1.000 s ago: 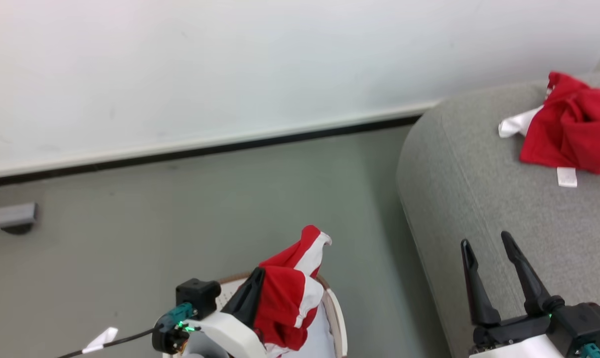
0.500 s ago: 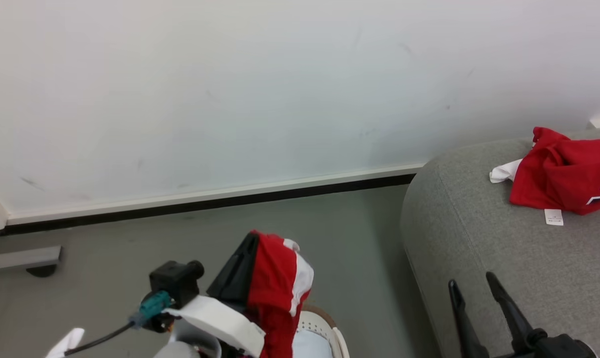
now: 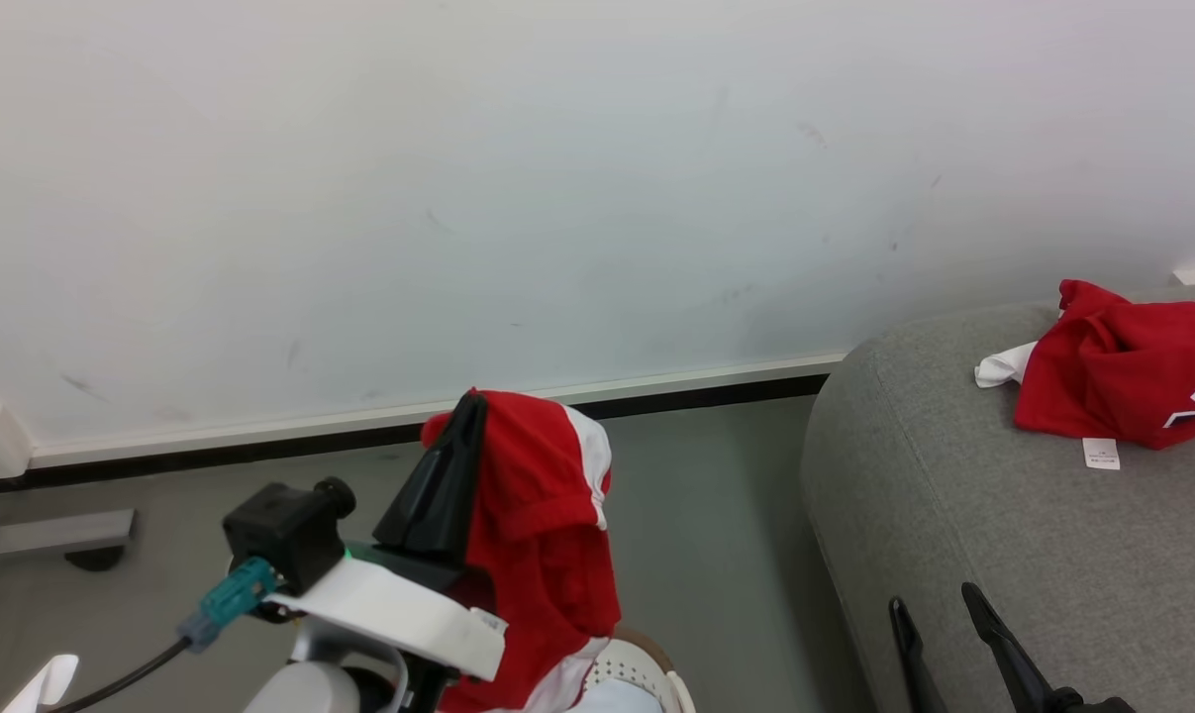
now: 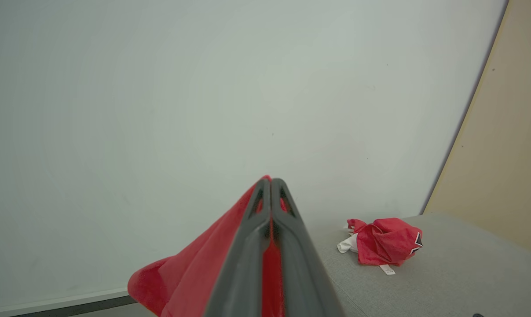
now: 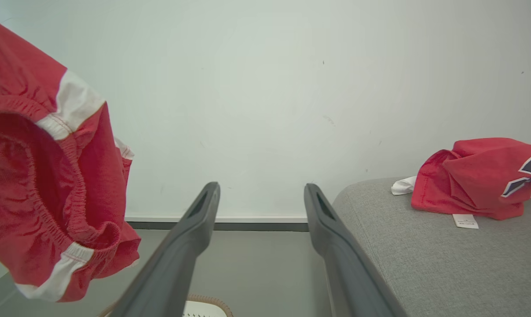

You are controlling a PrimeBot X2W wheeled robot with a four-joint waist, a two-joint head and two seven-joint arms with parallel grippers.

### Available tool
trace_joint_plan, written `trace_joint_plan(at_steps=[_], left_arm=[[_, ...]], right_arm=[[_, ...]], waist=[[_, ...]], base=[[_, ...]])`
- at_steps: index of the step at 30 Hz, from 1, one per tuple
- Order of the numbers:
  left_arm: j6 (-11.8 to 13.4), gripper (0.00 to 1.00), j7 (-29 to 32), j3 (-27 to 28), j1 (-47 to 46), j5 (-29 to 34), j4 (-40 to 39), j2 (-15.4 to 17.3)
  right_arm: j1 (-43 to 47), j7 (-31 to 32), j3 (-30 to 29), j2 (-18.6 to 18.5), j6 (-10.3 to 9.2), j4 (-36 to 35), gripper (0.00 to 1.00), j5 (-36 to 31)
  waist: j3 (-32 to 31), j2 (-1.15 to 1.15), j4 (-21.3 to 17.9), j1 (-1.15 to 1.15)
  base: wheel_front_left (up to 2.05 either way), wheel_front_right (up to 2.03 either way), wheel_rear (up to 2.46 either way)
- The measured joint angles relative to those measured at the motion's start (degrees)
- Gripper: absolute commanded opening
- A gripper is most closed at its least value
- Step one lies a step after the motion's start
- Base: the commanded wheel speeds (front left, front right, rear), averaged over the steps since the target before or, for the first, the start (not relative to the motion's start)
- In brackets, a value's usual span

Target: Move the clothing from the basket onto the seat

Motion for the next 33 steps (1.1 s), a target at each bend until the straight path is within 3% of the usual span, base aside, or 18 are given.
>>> trace_joint_plan(at_steps=[15,25,33], left_arm=[[1.2,0.00,1.3,-0.4,0.7,0.0,-2.9,0.9],[1.2,0.00,1.6,-1.2,0.6,0.0,-3.9,0.8],[0.9,0.00,1.7,-1.8,-0.3,0.0,-3.8,0.6]], right_arm=[[-1.3,0.0,3.4,-1.5,0.00,-0.6,1.00,-0.1],[-9.7,0.0,17.2,-10.4,0.00,-2.1,1.00,4.8],[-17.0,0.0,29.0,-11.4,0.01,2.1,1.00,8.2]], waist=[[0.0,0.00,0.3,0.00],[0.0,0.00,-0.1,0.00],[-0.1,0.00,0.4,0.00]], base=[[0.00,0.00,0.00],[0.00,0.00,0.00],[0.00,0.00,0.00]])
